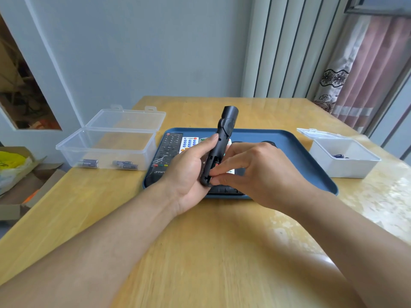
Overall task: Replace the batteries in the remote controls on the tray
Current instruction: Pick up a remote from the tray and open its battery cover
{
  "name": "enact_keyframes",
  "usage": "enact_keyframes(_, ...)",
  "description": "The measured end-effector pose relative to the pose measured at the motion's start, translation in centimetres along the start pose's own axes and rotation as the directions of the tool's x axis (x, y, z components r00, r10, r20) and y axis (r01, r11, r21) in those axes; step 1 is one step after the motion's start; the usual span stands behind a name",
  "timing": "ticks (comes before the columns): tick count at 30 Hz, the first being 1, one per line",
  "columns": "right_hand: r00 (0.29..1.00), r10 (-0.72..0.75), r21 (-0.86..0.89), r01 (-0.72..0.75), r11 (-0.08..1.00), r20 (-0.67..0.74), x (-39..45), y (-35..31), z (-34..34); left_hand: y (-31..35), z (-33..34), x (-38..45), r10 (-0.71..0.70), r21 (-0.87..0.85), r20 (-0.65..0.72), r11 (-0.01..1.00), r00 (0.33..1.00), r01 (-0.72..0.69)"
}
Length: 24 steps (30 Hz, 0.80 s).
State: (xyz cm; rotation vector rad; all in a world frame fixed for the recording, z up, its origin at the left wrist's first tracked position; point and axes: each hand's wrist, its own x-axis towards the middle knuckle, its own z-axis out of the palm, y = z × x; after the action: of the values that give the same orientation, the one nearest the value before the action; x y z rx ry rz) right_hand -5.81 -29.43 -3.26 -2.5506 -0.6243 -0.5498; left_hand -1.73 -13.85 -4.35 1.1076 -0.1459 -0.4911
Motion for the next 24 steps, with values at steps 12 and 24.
enact_keyframes(12, 0.957, -0.263, -0.336, 0.210, 0.918, -0.120, -0.2, -0.4, 1.1, 0.4, 0.1, 0.5, -0.032, -0.095, -0.096, 0.995, 0.995, 0.023)
enact_keyframes(24, 0.949, -0.300, -0.158, 0.283, 0.946, -0.095, 0.3, 0.8, 0.6, 0.8, 0.1, 0.2, -0.013, -0.120, -0.076, 0.993, 0.997, 0.003)
